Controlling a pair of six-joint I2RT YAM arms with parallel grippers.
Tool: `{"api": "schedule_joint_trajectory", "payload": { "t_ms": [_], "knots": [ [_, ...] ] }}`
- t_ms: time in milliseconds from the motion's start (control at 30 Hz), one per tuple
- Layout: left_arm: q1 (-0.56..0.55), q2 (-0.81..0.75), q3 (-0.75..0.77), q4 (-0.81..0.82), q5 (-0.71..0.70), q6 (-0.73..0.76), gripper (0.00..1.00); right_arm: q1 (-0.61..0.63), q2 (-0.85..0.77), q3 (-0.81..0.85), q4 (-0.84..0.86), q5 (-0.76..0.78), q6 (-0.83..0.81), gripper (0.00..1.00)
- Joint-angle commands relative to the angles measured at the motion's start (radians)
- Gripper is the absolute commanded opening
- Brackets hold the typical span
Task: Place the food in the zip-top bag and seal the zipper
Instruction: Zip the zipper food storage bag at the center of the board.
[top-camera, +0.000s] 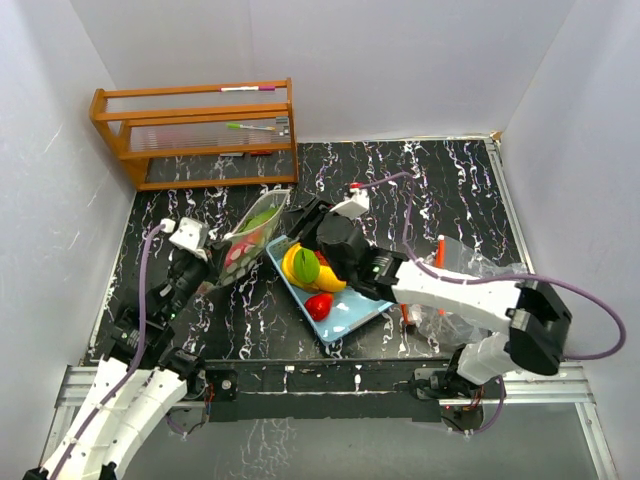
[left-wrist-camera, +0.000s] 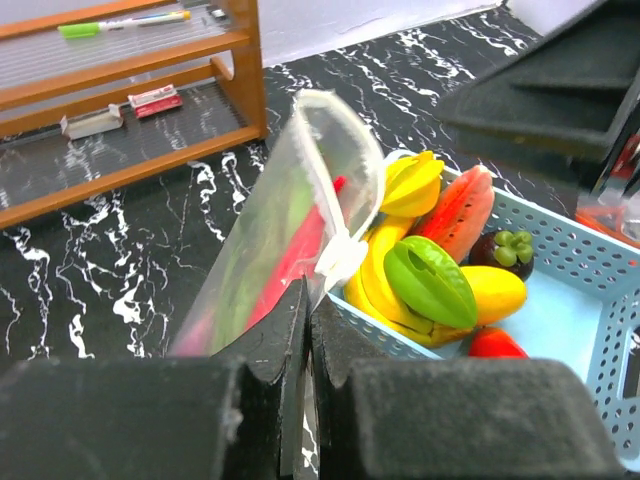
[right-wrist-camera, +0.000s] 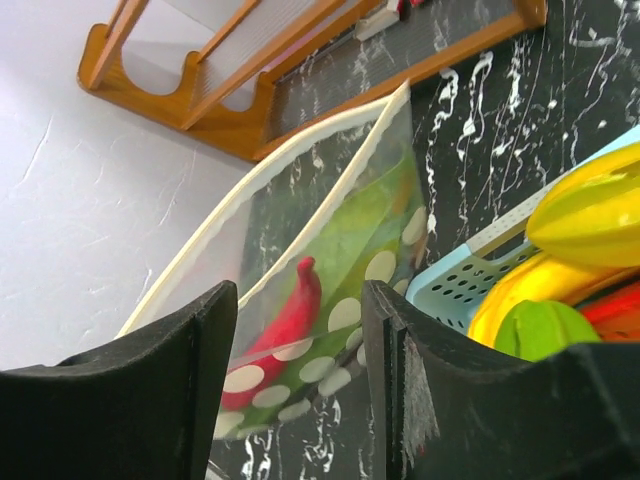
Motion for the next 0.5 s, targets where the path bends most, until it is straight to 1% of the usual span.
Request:
{"api": "schedule_joint_trajectory", "payload": {
  "t_ms": [0, 67, 133, 167, 200, 267, 333, 367, 467],
  "knots": [
    [0.0, -0.046, -0.034, 0.049, 0.112, 0.075, 0.0, -0.003, -0.149, -0.022, 0.037, -0.048, -0.248, 0.55],
    [0.0, -0.043, -0.019, 0.026, 0.129, 0.073, 0.0, -0.003, -0.201, -0.032, 0.058, -0.127, -0.446, 0.55],
    [0.0, -0.033, 0.008, 0.014, 0.137, 0.078, 0.0, -0.004, -0.258, -0.048, 0.074, -0.241, -0.666, 0.53],
    [0.0, -0.026, 0.027, 0.008, 0.14, 0.086, 0.0, -0.004, -0.286, -0.053, 0.075, -0.309, -0.76, 0.54],
    [0.0, -0.016, 0.049, 0.0, 0.143, 0.096, 0.0, -0.005, -0.305, -0.051, 0.062, -0.368, -0.844, 0.56],
    [0.0, 0.005, 0.094, -0.023, 0.145, 0.113, 0.0, -0.009, -0.327, -0.017, -0.016, -0.45, -0.944, 0.56],
    [0.0, 0.021, 0.128, -0.044, 0.149, 0.129, 0.0, -0.011, -0.328, 0.031, -0.101, -0.468, -0.987, 0.56],
    [0.0, 0.024, 0.14, -0.048, 0.146, 0.127, 0.0, -0.012, -0.323, 0.05, -0.137, -0.436, -0.967, 0.58],
    [0.0, 0.004, 0.114, -0.027, 0.176, 0.109, 0.0, -0.024, -0.304, 0.08, -0.223, -0.338, -0.827, 0.59]
  ]
}}
